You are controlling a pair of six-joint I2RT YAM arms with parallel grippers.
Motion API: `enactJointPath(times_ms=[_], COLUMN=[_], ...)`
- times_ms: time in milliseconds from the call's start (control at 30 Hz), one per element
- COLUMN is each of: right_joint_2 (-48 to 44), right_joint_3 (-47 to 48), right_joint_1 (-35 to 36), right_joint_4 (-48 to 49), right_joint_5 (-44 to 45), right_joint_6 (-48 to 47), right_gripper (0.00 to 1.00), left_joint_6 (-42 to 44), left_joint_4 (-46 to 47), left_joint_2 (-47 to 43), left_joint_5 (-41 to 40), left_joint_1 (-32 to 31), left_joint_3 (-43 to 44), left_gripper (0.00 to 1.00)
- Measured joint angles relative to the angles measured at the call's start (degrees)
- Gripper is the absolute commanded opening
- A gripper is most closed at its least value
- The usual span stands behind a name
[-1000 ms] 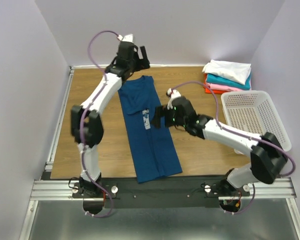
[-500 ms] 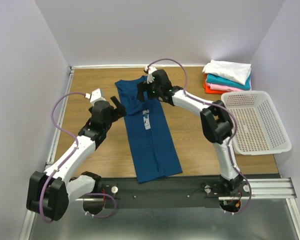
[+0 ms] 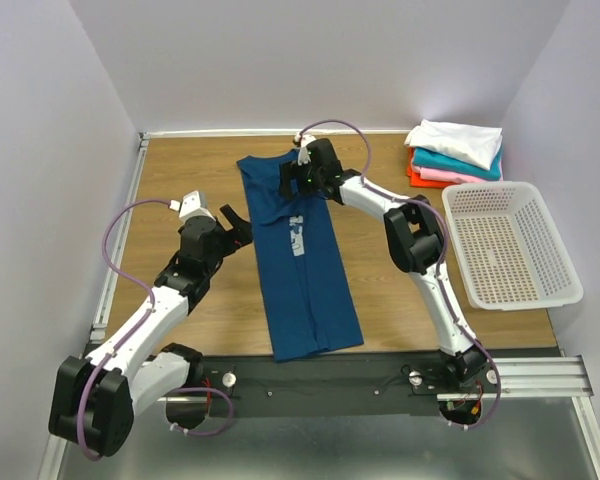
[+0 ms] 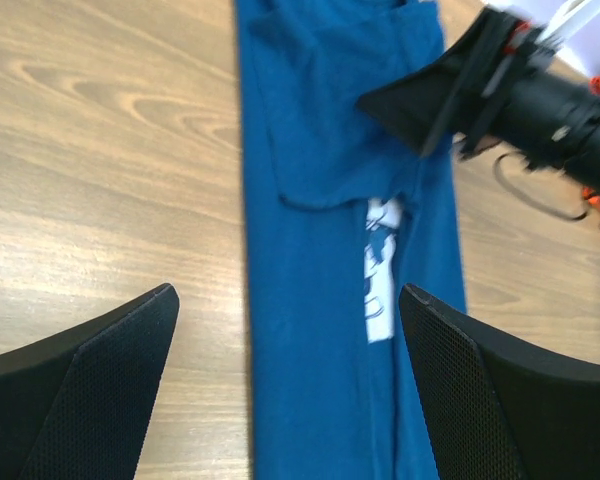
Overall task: Fold and stack the t-shirts
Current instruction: Fold the tshirt
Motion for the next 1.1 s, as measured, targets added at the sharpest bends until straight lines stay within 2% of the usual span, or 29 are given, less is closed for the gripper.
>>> enactJointPath(times_ms=[200, 600, 900, 1033, 1100], right_joint_2=[-0.59, -0.74, -1.11, -4.76, -9.11], right_joint_3=[-1.55, -1.29, -0.96, -2.86, -5.9], right_joint_1=[-3.67, -8.68, -8.7, -8.7, -8.7], right_joint_4=[0.96, 0.28, -1.4, -3.69, -4.07], right_joint_5=[3.48, 4.55, 3.17, 1.88, 0.96], right_joint_6=[0.35, -0.79, -1.7, -0.31, 0.59], right_gripper=[1.0, 1.0, 1.0, 1.0, 1.0], left_joint_6=[0.07, -0.09, -4.79, -8.92, -11.54], left_joint_4=[1.64, 4.22, -4.11, -8.94, -11.43], left_joint_2=[3.13, 7.93, 6.16, 3.23, 0.81], left_joint_5=[3.28, 12.96, 16.92, 16.94, 16.94], left_joint_1=[-0.07, -2.03, -9.62, -13.57, -15.61], left_joint_3=[-0.52, -3.8, -8.17, -9.38, -10.21], left_gripper=[0.98, 0.98, 0.98, 0.98, 0.93])
